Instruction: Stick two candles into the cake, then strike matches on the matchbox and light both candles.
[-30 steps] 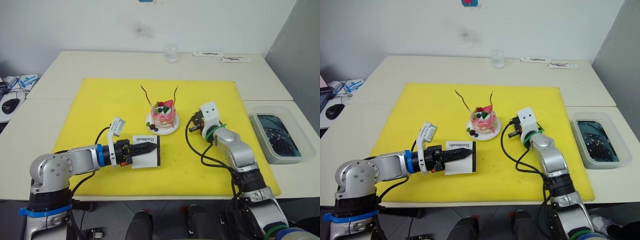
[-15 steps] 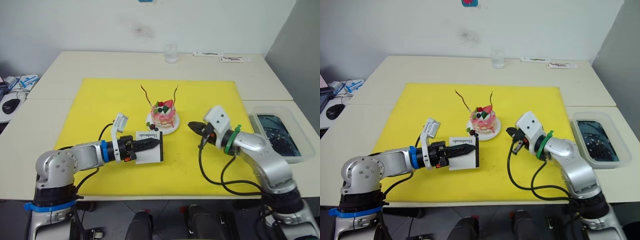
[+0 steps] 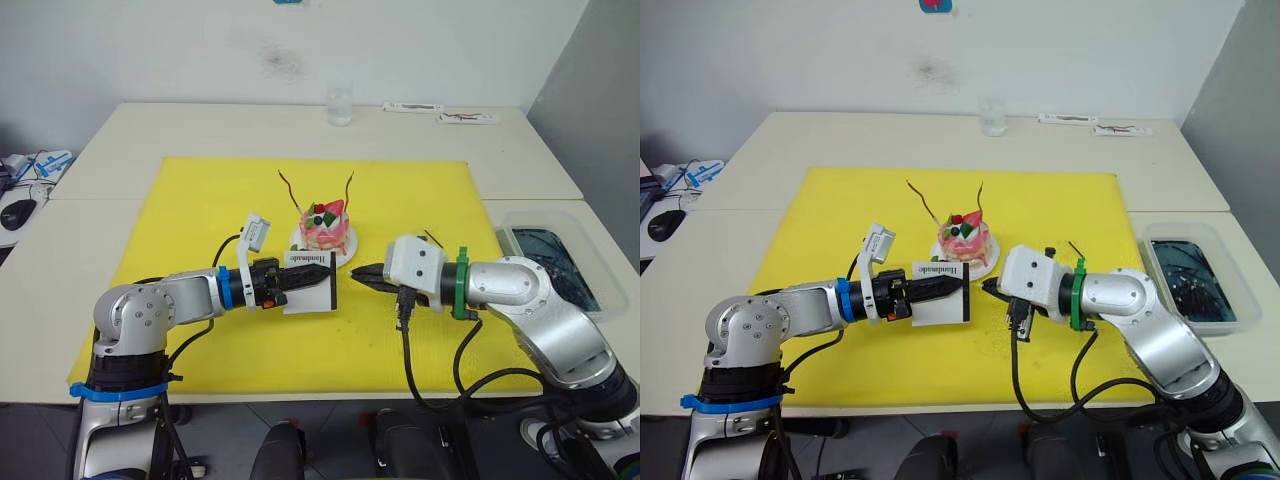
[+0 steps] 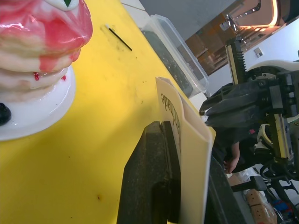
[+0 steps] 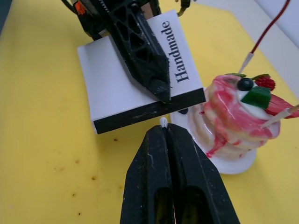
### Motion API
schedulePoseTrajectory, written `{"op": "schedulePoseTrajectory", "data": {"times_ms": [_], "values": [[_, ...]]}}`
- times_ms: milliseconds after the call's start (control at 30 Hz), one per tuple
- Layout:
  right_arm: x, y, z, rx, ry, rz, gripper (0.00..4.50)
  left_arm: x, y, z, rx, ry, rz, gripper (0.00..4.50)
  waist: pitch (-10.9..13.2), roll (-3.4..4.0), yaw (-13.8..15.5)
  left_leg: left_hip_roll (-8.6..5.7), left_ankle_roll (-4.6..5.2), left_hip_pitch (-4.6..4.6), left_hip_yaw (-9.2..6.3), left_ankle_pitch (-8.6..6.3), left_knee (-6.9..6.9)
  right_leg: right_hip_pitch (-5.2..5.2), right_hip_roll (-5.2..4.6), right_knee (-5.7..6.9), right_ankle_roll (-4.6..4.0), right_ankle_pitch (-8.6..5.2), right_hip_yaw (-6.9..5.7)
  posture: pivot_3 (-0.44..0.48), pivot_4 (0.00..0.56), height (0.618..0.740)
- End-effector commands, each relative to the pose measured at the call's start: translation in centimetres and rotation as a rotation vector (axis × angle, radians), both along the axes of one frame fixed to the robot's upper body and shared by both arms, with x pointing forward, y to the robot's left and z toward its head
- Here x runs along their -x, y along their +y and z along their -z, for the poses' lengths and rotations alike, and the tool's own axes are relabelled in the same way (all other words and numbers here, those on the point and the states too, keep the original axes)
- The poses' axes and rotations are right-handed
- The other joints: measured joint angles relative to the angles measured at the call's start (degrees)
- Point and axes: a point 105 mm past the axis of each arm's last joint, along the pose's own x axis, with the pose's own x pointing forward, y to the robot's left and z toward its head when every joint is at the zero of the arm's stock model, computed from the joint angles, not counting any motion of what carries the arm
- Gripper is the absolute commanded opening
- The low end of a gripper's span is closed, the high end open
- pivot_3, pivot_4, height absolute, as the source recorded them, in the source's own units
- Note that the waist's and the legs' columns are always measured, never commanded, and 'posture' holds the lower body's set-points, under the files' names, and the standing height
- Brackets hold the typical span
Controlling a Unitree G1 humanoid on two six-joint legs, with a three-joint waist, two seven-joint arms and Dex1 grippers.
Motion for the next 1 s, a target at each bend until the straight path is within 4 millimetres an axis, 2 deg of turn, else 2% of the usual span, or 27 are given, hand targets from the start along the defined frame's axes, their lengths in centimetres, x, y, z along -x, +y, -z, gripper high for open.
{"op": "schedulePoseTrajectory", "data": {"times_ms": [33, 1000], "values": [[0.0, 0.7, -0.6, 0.011, -0.053, -0.029, 0.02, 0.1, -0.1, -0.8, 0.011, -0.036, 0.016, 0.0, 0.0, 0.0, 0.0, 0.0, 0.0, 0.0, -0.01, 0.0, 0.0, 0.0, 0.0, 0.01, 0.01, 0.0, 0.0, 0.0, 0.15, 0.74], [-1.4, 1.7, 0.0, 0.04, -0.09, -0.041, 0.02, 0.4, -0.1, -0.5, 0.02, -0.021, 0.019, 0.0, 0.0, 0.0, 0.1, 0.0, 0.0, 0.01, -0.03, 0.0, 0.05, 0.02, 0.0, 0.06, 0.04, 0.03, -0.02, 0.0, 0.15, 0.74]]}}
